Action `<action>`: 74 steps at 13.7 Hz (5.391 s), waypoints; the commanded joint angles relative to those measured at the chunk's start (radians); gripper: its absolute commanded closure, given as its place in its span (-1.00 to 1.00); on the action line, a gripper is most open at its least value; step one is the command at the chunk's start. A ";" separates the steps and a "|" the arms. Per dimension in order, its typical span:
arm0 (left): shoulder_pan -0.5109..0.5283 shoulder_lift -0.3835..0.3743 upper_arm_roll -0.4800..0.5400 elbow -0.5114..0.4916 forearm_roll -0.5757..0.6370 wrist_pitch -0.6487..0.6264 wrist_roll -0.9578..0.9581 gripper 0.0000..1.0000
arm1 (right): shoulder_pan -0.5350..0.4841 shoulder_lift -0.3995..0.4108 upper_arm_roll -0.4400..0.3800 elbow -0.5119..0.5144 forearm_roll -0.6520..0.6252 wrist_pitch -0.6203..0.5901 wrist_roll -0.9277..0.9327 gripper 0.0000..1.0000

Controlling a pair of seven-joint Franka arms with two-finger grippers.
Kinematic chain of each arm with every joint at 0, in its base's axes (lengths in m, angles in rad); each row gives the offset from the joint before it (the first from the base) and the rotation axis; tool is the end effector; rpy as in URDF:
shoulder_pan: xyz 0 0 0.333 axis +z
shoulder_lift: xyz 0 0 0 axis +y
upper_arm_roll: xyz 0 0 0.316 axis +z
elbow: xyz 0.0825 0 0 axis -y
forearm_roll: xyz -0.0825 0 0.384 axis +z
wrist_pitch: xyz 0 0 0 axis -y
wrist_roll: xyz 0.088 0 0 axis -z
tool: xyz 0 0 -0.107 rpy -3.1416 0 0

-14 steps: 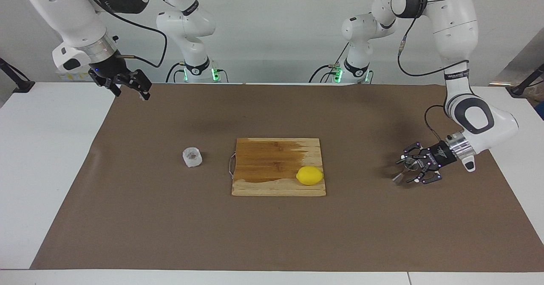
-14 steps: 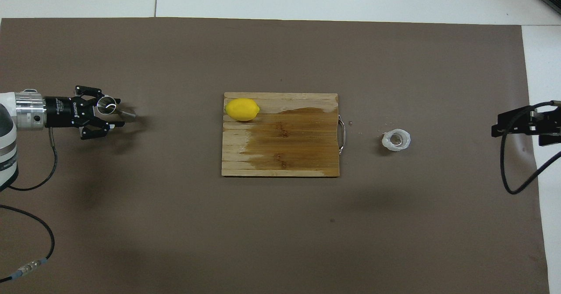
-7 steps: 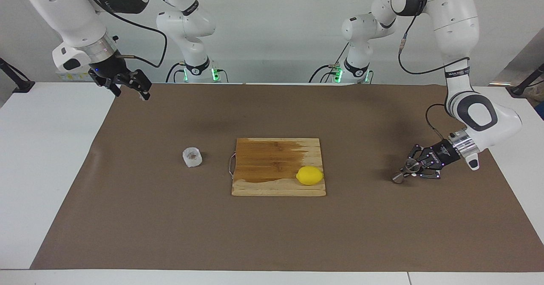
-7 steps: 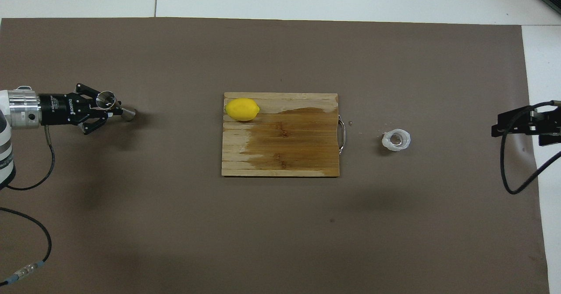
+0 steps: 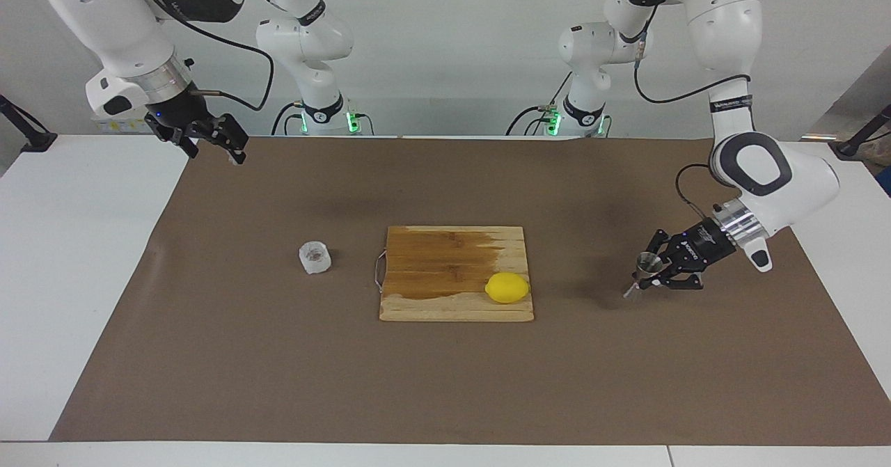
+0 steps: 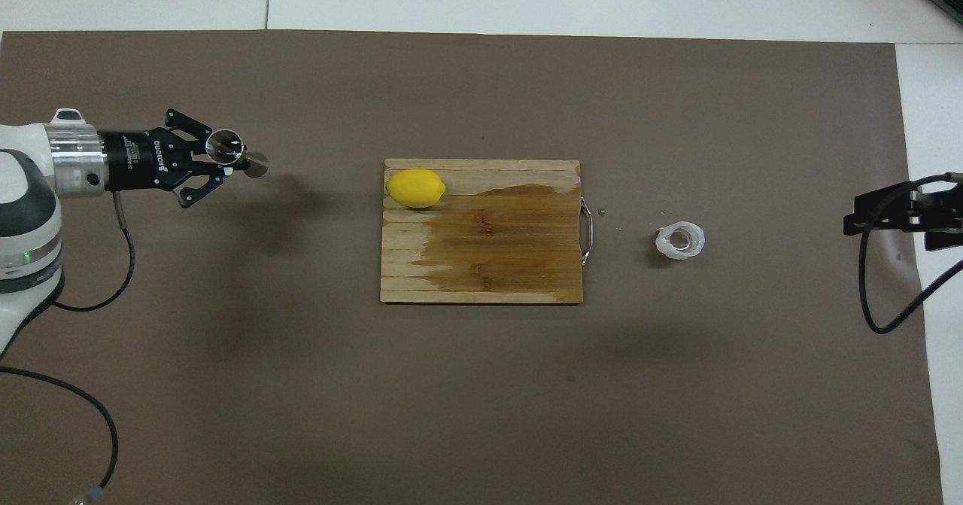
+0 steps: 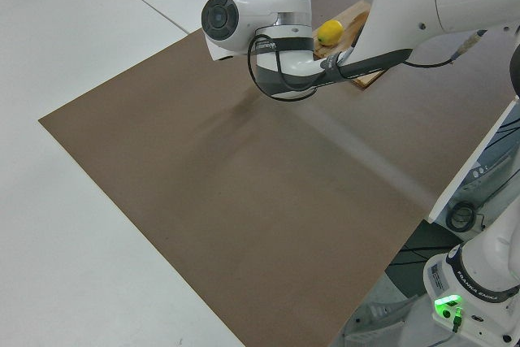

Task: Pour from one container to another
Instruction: 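Grasp the small metal cup with the left gripper and lift it, then carry the metal cup onto the cutting board center and lower it, then open the left gripper to release the metal cup on the board, then retract the left gripper while the right gripper reaches the white cup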

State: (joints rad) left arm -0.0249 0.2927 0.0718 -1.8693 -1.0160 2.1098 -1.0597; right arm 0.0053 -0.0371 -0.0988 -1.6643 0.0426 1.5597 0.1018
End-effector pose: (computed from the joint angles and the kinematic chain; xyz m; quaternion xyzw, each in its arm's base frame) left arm 0.6307 -0.0129 0.3727 0.6108 0.6819 -0.2127 0.3415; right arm 0.5374 -0.0467 0.5999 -0.9944 0.0978 0.0339 0.0230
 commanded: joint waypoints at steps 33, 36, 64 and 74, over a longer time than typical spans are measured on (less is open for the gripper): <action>-0.734 0.048 0.005 -0.120 -0.839 0.687 0.053 -1.00 | -0.008 -0.004 0.005 -0.005 0.022 0.003 0.006 -1.00; -0.739 0.016 0.008 -0.125 -0.823 0.722 0.055 -1.00 | -0.008 -0.004 0.005 -0.006 0.022 0.003 0.006 -1.00; -0.416 -0.188 0.040 -0.022 0.448 0.190 0.375 -1.00 | -0.166 -0.046 0.002 -0.299 0.270 0.258 -1.474 -1.00; -0.093 -0.357 0.040 -0.079 0.818 -0.069 1.005 -1.00 | -0.170 0.174 0.004 -0.425 0.809 0.441 -2.102 -1.00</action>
State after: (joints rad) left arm -0.1705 -0.0084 0.1218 -1.9130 -0.2580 2.0870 -0.1791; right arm -0.1827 0.1413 -0.1004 -2.0538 0.7991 1.9751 -1.9342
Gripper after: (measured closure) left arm 0.000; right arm 0.000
